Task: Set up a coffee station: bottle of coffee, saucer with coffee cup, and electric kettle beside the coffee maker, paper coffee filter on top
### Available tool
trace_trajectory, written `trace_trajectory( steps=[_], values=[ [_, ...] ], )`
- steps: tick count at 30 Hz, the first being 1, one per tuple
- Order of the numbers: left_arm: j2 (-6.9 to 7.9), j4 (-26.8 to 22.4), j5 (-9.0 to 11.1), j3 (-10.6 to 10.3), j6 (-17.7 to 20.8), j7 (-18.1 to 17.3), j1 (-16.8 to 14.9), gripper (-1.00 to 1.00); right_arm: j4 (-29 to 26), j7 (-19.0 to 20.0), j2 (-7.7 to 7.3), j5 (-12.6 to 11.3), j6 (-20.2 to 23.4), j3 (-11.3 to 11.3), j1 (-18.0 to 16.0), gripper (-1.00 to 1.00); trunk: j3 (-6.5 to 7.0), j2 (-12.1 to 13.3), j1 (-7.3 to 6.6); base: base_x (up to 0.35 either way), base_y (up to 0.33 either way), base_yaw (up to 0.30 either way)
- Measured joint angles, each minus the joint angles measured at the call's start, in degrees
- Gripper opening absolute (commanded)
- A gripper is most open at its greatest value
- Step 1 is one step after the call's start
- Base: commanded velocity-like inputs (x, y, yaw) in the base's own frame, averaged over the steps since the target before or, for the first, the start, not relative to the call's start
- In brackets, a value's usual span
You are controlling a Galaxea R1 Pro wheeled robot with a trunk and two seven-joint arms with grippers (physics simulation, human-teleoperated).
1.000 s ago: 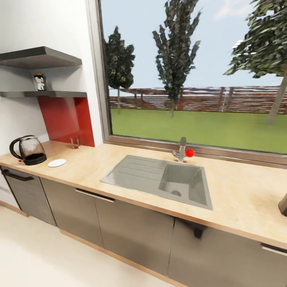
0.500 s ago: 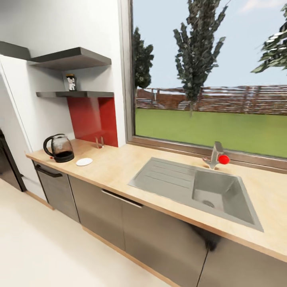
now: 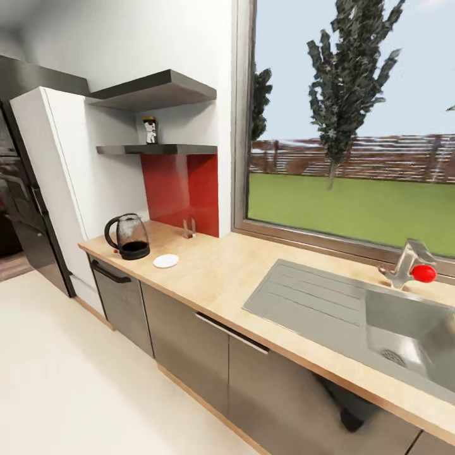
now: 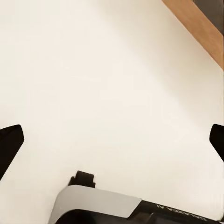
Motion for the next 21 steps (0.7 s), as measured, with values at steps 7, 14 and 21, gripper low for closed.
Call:
trace_trajectory(
  steps=[7,14,21],
  values=[
    [0.23,0.0,0.0,0.7,-0.1,-0.7,0.0,1.0,0.0,0.0,0.0,0.0,0.0,0.0,0.0,1.0,0.0,0.0,0.0,0.26,0.222,0.274],
    [0.77,0.1,-0.1,0.7,0.0,-1.8,0.0,1.0,0.0,-0.1,0.0,0.0,0.0,0.0,0.0,1.0,0.0,0.0,0.0,0.255,0.227,0.274],
    [0.94,0.1,-0.1,0.7,0.0,-1.9,0.0,1.0,0.0,-0.1,0.0,0.0,0.0,0.0,0.0,1.0,0.0,0.0,0.0,0.243,0.233,0.274]
  ],
)
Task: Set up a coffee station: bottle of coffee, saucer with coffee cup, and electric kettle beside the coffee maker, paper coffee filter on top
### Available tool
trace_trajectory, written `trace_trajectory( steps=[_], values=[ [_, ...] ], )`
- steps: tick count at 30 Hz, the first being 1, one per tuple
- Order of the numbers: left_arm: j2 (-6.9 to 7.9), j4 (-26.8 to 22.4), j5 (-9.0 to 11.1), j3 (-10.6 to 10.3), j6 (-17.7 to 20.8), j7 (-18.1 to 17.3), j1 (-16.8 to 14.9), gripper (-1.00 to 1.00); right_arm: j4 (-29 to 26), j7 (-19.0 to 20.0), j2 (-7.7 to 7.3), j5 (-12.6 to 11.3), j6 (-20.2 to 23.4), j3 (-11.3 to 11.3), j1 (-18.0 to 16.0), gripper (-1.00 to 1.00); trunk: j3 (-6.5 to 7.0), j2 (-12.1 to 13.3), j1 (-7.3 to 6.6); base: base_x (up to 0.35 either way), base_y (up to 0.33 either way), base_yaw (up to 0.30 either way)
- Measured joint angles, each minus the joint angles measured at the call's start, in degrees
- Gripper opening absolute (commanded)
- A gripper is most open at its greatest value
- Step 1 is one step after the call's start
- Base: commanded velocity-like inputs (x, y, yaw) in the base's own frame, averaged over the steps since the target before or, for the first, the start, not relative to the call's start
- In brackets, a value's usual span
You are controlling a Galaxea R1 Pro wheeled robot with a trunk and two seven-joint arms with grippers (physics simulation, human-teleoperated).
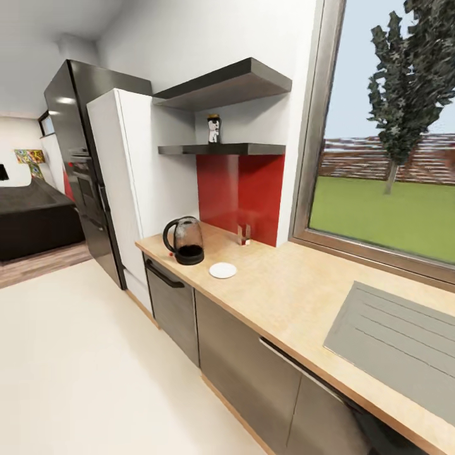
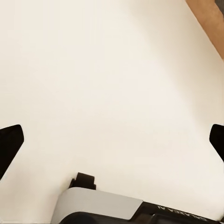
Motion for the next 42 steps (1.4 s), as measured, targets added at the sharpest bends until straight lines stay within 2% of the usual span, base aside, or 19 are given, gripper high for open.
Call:
trace_trajectory(
  steps=[16,25,38,42],
  values=[
    [0.03,-0.1,0.0,0.0,0.0,0.0,0.0,1.0,0.0,0.1,0.0,0.0,0.2,0.0,0.0,1.0,0.0,0.0,0.01,0.205,0.256,0.262],
    [0.03,-0.1,0.0,0.0,0.0,0.0,0.0,1.0,2.9,0.3,-0.13,0.0,0.4,0.0,0.0,1.0,0.0,0.0,0.01,0.169,0.277,0.036],
    [0.03,-0.1,0.0,0.0,0.0,0.0,0.0,1.0,3.5,0.3,-0.25,0.1,0.3,0.1,0.0,1.0,0.0,0.0,0.01,0.193,0.285,0.002],
    [0.03,-0.1,0.0,0.0,0.0,0.0,0.0,1.0,3.5,0.3,-0.25,1.3,0.3,0.1,0.0,1.0,0.0,0.0,0.0,0.248,0.265,0.0]
  ],
)
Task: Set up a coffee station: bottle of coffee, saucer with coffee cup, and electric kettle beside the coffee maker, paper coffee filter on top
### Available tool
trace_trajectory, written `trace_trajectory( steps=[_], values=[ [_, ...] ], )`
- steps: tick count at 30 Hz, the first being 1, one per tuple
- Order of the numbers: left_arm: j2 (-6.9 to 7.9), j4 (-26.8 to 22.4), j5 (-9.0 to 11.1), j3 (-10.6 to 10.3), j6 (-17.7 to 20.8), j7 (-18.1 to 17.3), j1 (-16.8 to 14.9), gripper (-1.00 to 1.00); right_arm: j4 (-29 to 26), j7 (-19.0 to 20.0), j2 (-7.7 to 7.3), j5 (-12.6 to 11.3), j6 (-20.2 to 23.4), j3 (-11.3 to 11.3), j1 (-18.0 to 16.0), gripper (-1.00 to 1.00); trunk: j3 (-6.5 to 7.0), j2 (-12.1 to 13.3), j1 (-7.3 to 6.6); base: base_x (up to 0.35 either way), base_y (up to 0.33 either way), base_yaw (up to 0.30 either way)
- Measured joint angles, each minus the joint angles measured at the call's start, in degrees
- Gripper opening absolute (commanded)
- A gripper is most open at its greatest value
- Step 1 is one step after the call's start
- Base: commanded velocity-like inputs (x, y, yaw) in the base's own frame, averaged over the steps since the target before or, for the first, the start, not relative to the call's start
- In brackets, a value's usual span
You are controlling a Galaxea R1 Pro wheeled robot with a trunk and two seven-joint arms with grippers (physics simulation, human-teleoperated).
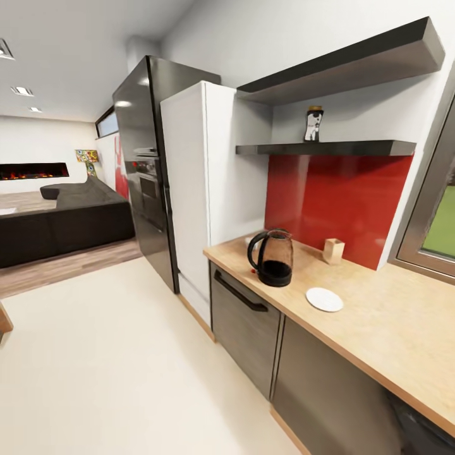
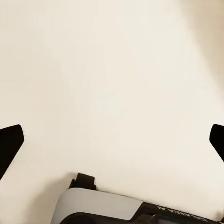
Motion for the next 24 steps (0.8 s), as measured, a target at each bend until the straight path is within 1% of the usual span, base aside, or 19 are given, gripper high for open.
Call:
trace_trajectory(
  steps=[7,15,19,24],
  values=[
    [0.0,0.0,0.0,0.0,0.0,0.0,0.0,1.0,0.0,-0.1,0.05,1.4,0.0,-0.1,0.0,1.0,0.0,0.0,0.0,0.252,0.263,0.0],
    [0.0,0.0,0.0,0.0,0.0,0.0,0.0,1.0,0.0,0.0,0.08,1.8,0.2,0.0,0.0,1.0,0.0,0.0,0.0,0.254,0.262,-0.014],
    [0.0,0.0,0.0,0.0,0.0,0.0,0.0,1.0,0.0,0.0,0.08,1.8,0.2,-0.1,0.0,1.0,0.0,0.0,0.0,0.254,0.261,-0.129],
    [-0.05,0.0,0.0,0.0,0.0,0.0,0.0,1.0,0.0,0.2,0.08,1.8,0.2,0.0,0.0,1.0,0.0,0.0,0.01,0.216,0.218,-0.217]
  ],
)
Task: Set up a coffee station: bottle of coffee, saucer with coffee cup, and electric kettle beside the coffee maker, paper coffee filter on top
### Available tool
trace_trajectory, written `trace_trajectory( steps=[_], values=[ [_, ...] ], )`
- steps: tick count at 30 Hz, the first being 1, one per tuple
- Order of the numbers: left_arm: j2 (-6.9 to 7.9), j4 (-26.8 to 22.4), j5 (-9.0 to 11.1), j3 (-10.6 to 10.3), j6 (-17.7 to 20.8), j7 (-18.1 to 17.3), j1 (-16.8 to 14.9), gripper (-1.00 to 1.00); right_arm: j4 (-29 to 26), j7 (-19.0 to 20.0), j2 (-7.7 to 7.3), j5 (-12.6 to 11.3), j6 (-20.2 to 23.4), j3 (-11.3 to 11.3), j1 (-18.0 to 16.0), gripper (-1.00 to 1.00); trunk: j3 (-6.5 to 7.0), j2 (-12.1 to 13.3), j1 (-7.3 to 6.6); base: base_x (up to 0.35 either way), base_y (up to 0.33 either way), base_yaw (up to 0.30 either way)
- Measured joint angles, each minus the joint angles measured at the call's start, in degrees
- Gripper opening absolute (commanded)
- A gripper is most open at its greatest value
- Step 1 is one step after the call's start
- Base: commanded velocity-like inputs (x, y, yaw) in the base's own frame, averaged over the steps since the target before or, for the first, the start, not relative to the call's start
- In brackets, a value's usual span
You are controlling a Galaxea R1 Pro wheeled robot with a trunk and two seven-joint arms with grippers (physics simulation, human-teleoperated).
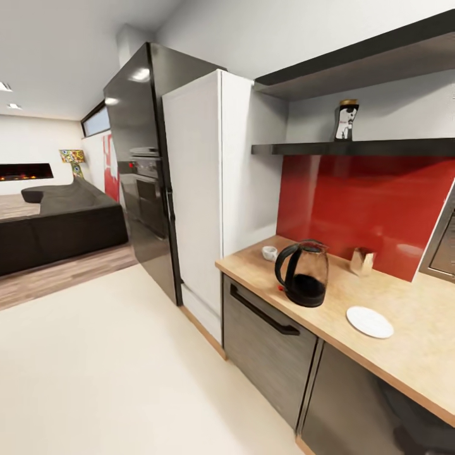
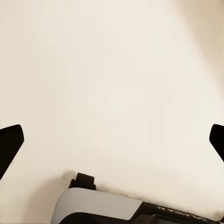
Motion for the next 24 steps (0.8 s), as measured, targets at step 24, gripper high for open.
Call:
trace_trajectory(
  steps=[24],
  values=[
    [-0.13,0.0,0.0,0.0,0.2,0.1,0.0,1.0,0.0,0.1,-0.21,-0.1,-0.1,0.0,0.0,1.0,0.0,0.0,0.01,0.051,0.139,-0.151]
  ],
)
